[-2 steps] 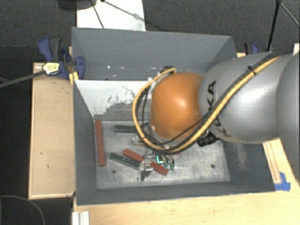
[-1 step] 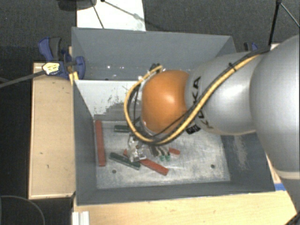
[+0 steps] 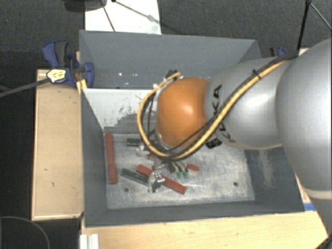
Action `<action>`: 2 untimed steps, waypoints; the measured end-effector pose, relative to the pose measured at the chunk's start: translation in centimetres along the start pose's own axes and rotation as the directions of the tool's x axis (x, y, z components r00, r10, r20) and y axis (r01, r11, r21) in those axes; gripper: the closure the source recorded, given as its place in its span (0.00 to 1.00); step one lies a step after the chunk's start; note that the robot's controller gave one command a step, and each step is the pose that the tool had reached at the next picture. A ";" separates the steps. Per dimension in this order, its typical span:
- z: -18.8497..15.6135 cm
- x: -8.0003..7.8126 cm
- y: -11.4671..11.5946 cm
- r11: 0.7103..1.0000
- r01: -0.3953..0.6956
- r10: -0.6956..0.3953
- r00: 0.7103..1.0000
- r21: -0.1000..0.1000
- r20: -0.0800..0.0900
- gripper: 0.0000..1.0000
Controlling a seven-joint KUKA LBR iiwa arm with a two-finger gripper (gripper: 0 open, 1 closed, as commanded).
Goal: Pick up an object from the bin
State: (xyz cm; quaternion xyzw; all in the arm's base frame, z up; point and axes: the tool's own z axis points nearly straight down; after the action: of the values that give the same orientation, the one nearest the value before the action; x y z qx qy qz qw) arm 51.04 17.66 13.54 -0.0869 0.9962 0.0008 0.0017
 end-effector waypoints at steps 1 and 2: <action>0.0 0.0 0.0 1.000 -0.002 0.002 1.000 0.000 0.000 0.00; 6.2 -0.7 -2.5 0.995 -0.100 0.100 0.995 -0.001 0.004 1.00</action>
Offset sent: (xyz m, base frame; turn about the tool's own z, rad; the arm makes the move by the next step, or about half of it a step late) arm 0.0090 -0.0242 -0.0654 0.0976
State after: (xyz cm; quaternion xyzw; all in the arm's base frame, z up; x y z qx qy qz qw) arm 52.22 15.32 7.36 -0.0368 0.9993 0.0014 0.0038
